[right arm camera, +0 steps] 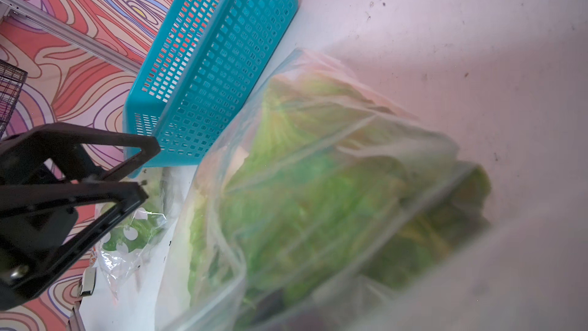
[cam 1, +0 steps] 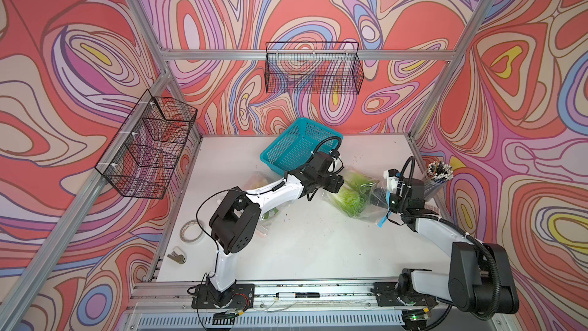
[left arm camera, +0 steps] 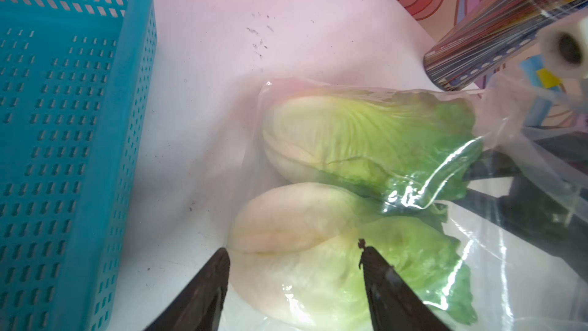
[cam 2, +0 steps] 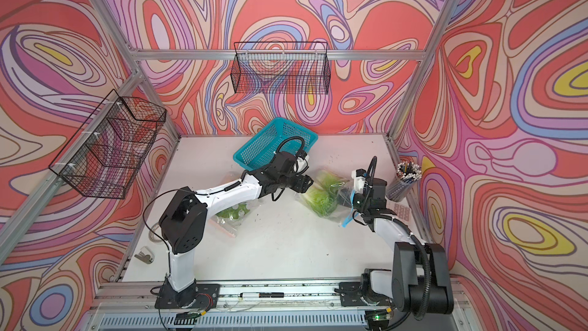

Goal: Open the zip-top bag and take out the chinese cabbages
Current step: Pick up the Chinese cabbage from the zipper food storage bag.

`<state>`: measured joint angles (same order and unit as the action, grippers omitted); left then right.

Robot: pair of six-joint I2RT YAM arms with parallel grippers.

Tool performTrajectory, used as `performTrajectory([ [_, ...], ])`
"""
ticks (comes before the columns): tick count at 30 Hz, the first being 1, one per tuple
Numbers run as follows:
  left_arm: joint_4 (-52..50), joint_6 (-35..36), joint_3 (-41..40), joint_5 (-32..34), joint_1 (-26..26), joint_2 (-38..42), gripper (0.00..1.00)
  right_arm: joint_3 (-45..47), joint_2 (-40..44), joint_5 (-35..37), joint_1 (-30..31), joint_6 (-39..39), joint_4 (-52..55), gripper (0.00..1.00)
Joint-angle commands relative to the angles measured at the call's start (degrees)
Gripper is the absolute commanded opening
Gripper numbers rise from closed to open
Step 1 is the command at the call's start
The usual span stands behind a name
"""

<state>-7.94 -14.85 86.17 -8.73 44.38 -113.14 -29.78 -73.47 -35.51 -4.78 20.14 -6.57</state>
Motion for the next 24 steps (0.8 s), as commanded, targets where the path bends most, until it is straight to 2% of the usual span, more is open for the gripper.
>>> performTrajectory([
  [1, -2.27, -0.53, 2.06, -1.64, -0.58, -1.83, 0.69, -0.44, 0.81, -1.80, -1.00, -2.45, 0.76, 0.02],
  [7, -2.13, -1.28, 6.21, -8.34, -3.06, -5.92, 0.70, -1.87, 0.35, -2.07, -1.99, -4.49, 2.96, 0.02],
  [15, -6.35, 0.97, 14.83, -14.11, -4.12, -12.74, 0.71, -3.46, -1.55, -2.94, -1.97, -5.03, 2.51, 0.02],
  [24, -8.59, -0.36, 19.32, -19.30, -4.30, -18.58, 0.68, -3.71, -3.97, -3.95, -1.97, -2.21, -0.52, 0.02],
])
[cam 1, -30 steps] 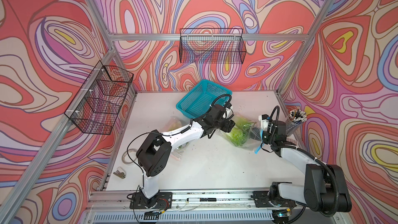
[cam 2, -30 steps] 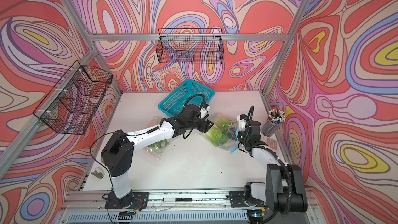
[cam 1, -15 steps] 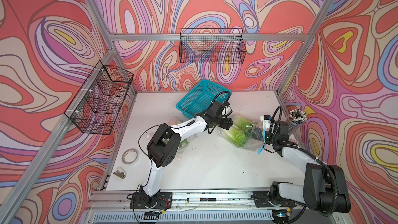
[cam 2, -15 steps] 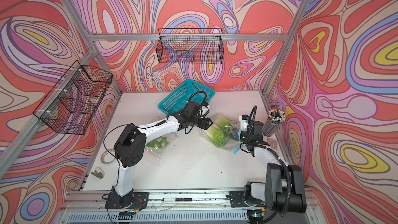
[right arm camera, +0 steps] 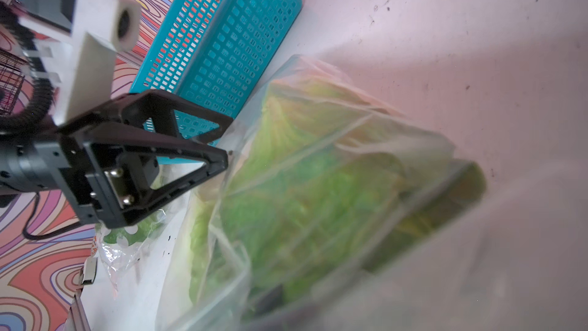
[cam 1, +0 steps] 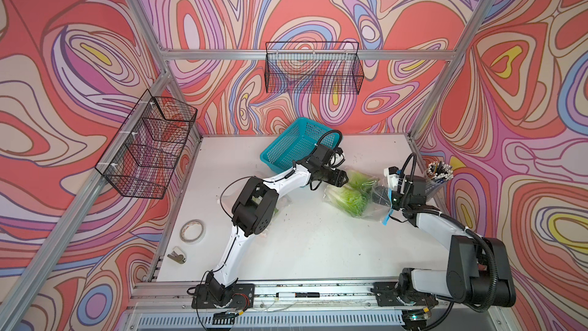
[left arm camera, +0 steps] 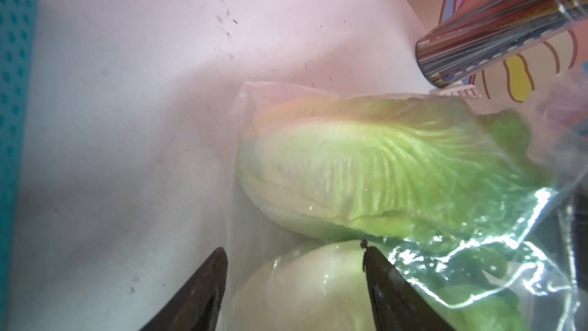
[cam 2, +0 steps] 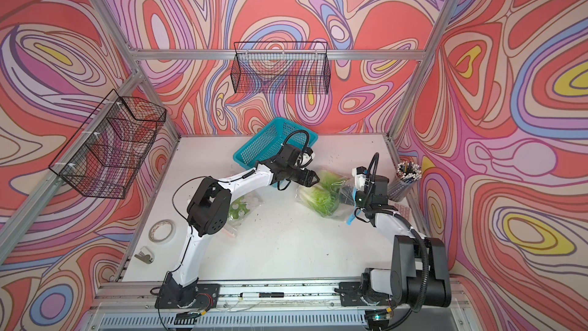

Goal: Open the zip-top bag and take out the chinese cabbages
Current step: Pick up the Chinese cabbage from the zipper food storage bag.

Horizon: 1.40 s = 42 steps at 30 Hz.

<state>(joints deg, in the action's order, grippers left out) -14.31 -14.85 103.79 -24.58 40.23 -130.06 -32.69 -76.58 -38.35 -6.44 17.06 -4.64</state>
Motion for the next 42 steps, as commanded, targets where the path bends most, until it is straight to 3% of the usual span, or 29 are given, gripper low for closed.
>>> performTrajectory([
  [1, -2.25, -0.82, 1.53, -4.31, -0.16, -1.90, 0.67, -0.71, -1.04, -1.04, -0.37, 1.31, -2.97, 0.02],
  [9, 7.20, -5.69, -9.81, -6.38, -0.15, 4.20, 0.55, -0.97, -3.22, -1.12, -0.29, 3.71, -5.89, 0.02],
  [16, 18.73, -13.48, -21.76, -7.22, -0.15, 10.70, 0.36, -1.71, -6.25, -7.22, -0.16, 6.01, -10.89, 0.03],
  [23, 21.83, -16.29, -30.05, -3.76, -0.15, 17.92, 0.32, -3.41, -9.08, -12.77, 1.28, 4.10, -10.04, 0.05],
  [27, 21.32, -17.78, -34.35, 1.08, -0.15, 22.07, 0.37, -4.73, -10.34, -12.48, 1.87, 0.91, -6.97, 0.05],
  [33, 17.30, -16.87, -35.18, 9.40, -0.28, 25.39, 0.60, -5.45, -10.79, -13.01, 1.94, 0.16, -7.48, 0.04],
  [42, 16.12, -17.24, -29.23, 2.71, -2.65, 17.38, 0.67, -5.90, -10.74, -13.37, 1.95, -4.48, -3.33, 0.05],
])
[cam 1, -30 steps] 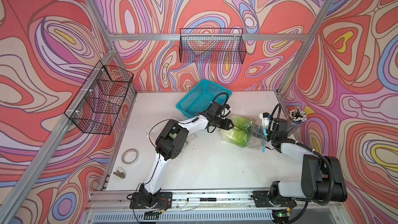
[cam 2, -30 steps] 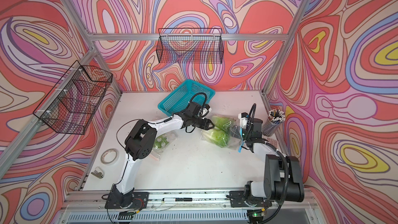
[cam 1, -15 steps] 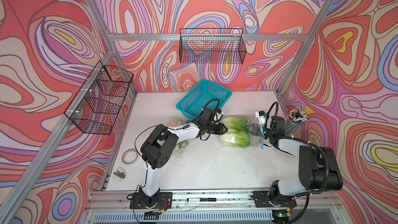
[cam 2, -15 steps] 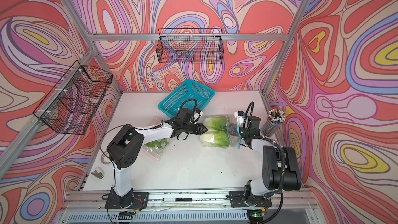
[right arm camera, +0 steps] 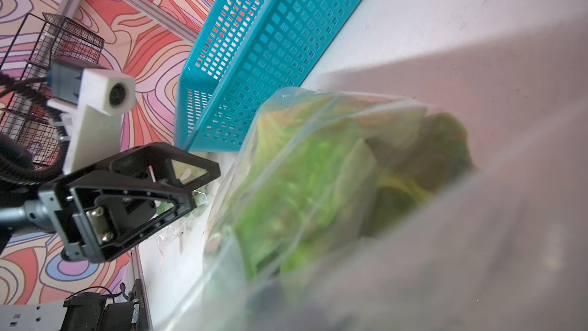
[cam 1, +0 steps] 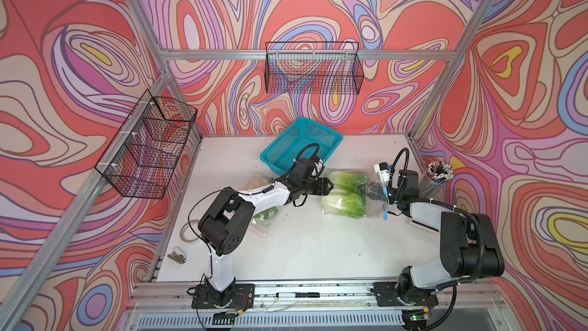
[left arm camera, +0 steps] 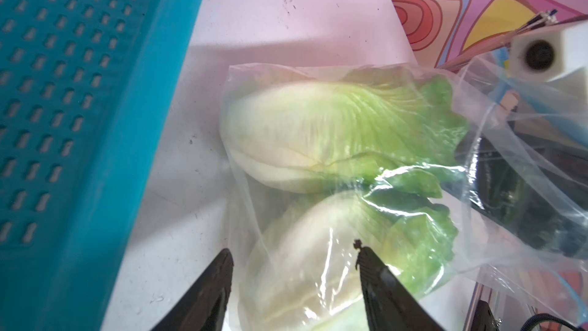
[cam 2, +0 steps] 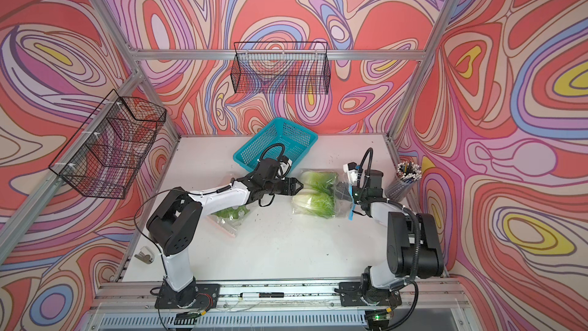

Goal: Open the zip-top bag and take out the chinese cabbages
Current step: Pick up the Chinese cabbage from the zipper food storage bag.

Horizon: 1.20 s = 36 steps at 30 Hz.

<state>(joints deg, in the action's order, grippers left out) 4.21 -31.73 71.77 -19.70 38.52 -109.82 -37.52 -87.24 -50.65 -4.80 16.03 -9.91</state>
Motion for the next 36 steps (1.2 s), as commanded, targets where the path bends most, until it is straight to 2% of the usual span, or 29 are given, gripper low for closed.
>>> performTrajectory([
  [1, -2.39, -0.31, 3.49, -2.77, -1.12, -3.60, 0.67, -1.07, 0.17, -0.97, 0.32, -3.99, 2.48, 0.04],
  [4, -0.84, -1.20, 4.50, -4.65, -1.76, -5.82, 0.70, -0.91, 0.35, -0.74, 0.32, -4.77, 3.15, 0.04],
  [8, 3.04, -4.48, 4.39, -8.74, -2.66, -8.19, 0.69, -0.65, 0.45, -0.65, 0.32, -4.57, 2.68, 0.05],
  [13, 1.90, -5.07, 3.11, -8.54, -2.58, -7.63, 0.67, 0.06, 1.53, -0.18, 0.32, -3.08, 0.89, 0.04],
  [18, 1.45, -4.90, 2.41, -8.16, -2.32, -6.97, 0.62, 1.99, 2.37, -0.95, 0.57, 2.12, -4.59, 0.03],
  [27, 6.16, -7.64, 2.03, -9.91, -1.70, -7.49, 0.32, 3.59, 4.44, 0.78, 1.46, 2.95, -4.68, 0.02],
  [34, 8.25, -8.62, -1.35, -8.36, -1.70, -5.27, 0.00, 2.24, 4.01, 2.93, 1.46, 5.35, -4.21, 0.00],
  [36, 8.27, -8.69, -2.18, -7.53, -1.70, -4.24, 0.00, 1.93, 4.40, 3.08, 1.46, 5.94, -3.50, 0.00],
])
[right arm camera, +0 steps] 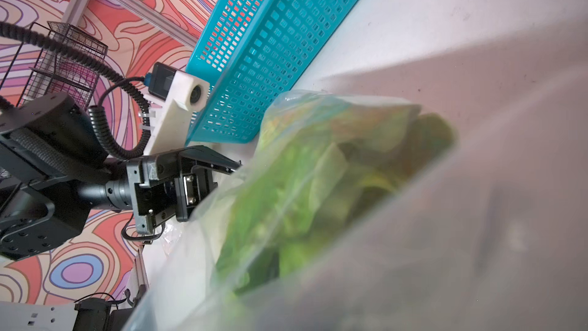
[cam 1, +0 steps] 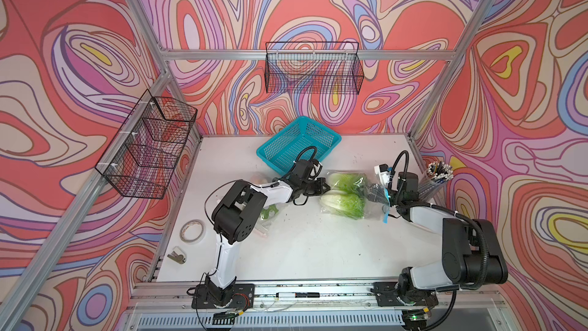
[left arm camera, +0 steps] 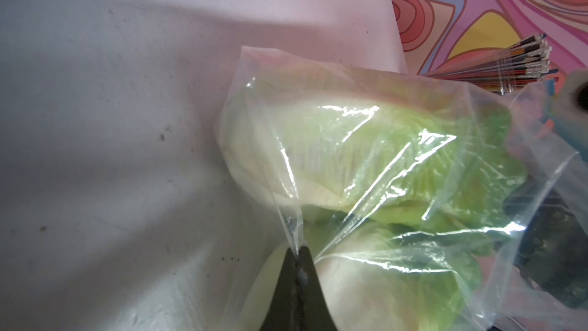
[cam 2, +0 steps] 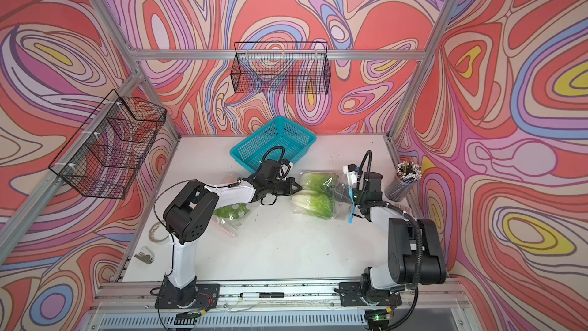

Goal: Open the zip-top bag and take out the chinese cabbages
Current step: Pick up the Chinese cabbage from the zipper food storage bag.

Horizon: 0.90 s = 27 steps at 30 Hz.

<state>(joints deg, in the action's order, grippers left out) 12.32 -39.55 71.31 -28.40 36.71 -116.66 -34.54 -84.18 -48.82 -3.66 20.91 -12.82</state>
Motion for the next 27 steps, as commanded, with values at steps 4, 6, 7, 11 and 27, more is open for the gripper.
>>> performTrajectory([
  [4, 0.51, -0.97, -3.26, 3.18, 0.10, 4.31, 0.00, -1.31, 2.60, 0.93, 0.36, 1.04, 2.88, 0.00],
  [6, -0.45, -0.69, -3.58, 4.47, 0.11, 5.06, 0.00, -1.66, 3.55, 1.26, 0.32, -0.79, 6.51, 0.00],
  [7, -1.05, -0.37, -3.87, 5.24, 0.04, 5.52, 0.00, -1.97, 4.21, 1.79, 0.32, -1.98, 8.87, 0.00],
  [11, -4.65, 1.54, -4.33, 8.75, 0.03, 7.39, 0.00, -4.16, 6.07, 2.72, 0.32, -6.32, 18.04, 0.00],
  [27, -15.93, 9.00, -6.79, 20.87, -0.05, 13.15, 0.00, -6.78, 11.88, 5.22, 0.32, -3.73, 26.25, 0.00],
])
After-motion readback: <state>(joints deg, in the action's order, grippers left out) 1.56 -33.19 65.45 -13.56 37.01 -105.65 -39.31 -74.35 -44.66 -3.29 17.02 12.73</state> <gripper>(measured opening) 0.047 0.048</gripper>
